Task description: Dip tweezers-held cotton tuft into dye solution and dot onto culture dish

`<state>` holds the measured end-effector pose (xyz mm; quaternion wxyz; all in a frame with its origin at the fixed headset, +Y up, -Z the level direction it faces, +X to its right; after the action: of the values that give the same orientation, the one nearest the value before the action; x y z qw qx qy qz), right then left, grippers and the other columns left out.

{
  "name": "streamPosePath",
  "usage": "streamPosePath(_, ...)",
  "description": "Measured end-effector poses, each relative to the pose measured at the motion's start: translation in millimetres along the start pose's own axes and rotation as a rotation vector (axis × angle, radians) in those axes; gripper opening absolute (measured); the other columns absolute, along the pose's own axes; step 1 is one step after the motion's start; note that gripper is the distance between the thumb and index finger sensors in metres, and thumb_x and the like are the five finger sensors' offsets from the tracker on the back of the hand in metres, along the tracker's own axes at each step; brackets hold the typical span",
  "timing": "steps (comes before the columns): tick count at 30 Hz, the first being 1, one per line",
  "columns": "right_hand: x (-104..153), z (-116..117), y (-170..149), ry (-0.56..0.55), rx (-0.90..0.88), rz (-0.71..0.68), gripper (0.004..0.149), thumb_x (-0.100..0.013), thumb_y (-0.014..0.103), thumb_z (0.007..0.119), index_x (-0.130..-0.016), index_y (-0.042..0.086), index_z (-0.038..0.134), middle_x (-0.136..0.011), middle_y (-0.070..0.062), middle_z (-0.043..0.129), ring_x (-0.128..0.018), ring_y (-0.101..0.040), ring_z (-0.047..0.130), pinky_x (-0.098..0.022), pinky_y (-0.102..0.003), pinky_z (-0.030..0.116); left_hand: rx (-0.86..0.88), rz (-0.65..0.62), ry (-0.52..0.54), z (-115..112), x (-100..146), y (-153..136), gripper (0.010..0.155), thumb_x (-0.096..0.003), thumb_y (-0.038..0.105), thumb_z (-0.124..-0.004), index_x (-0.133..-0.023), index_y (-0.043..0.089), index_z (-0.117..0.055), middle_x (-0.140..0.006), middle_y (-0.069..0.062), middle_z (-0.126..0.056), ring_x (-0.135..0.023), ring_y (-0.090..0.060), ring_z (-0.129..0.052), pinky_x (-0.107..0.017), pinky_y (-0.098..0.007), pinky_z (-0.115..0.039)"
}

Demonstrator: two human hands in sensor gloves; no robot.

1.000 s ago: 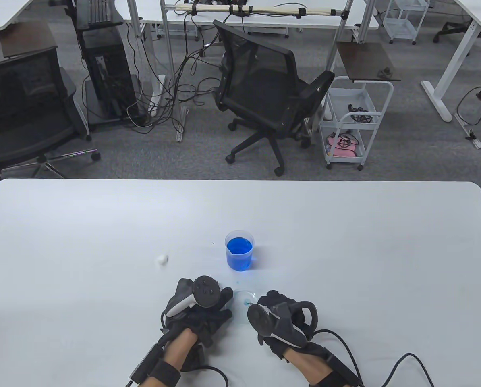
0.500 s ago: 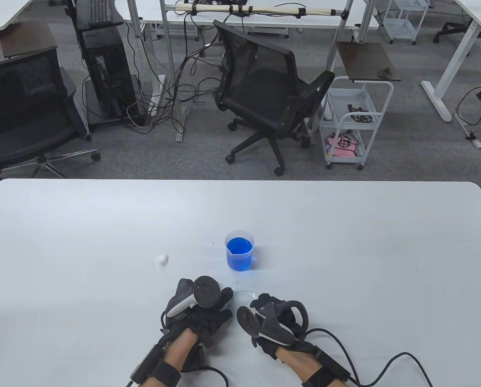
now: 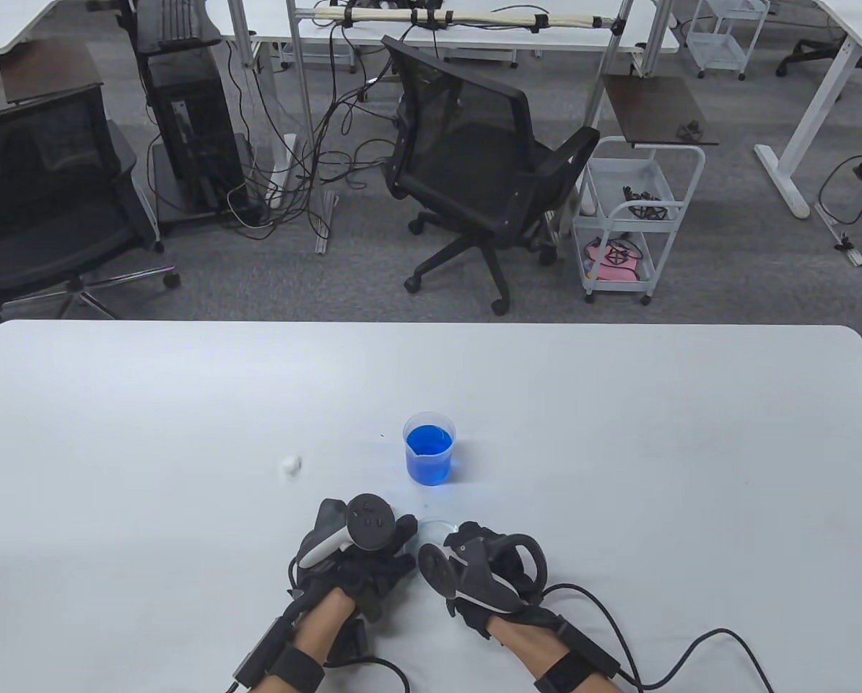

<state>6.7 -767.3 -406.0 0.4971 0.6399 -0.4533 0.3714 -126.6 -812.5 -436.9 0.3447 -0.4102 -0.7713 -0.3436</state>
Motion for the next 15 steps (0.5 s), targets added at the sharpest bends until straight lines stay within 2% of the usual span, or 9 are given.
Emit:
streamPosePath(8,-10.2,-26.1,-4.3,-0.034,-0.047,0.016,0.041,-0.026,0.028,0.091,-0.051,-0.001,0.106,-0.051,-0.025,0.102,-0.018,-0.015,0.098,-0.006,-0.031,0.089,0.009,0.001,-0.001,0.4,0.2,-0.7,0.065,-0.0633,0.037,-0.071,-0.117,0.023,-0.038,-0.123,-0.027,-0.021,-0.104,-0.057,-0.015,-0.066,-0.077,-0.017)
streamPosePath(15,-23.5,-1.3,9.0,0.026,-0.025,-0.001,0.041,-0.026,0.028,0.091,-0.051,-0.001,0.106,-0.051,-0.025,0.102,-0.018,-0.016,0.098,-0.006,-0.031,0.089,0.028,0.003,-0.004,1.1,0.6,-2.5,0.065,-0.0632,0.038,-0.072,-0.117,0.024,-0.038,-0.123,-0.026,-0.02,-0.104,-0.057,-0.014,-0.066,-0.077,-0.016)
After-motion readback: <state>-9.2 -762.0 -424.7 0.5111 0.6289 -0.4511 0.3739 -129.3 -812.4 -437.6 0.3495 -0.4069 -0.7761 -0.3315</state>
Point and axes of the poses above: the tracker on the back of each hand, its own y axis roughly to the thumb side, its own x axis roughly from the fingertips to the wrist, z = x × y, the point moved 4 cm from there along -x, roughly from the wrist to the fingertips
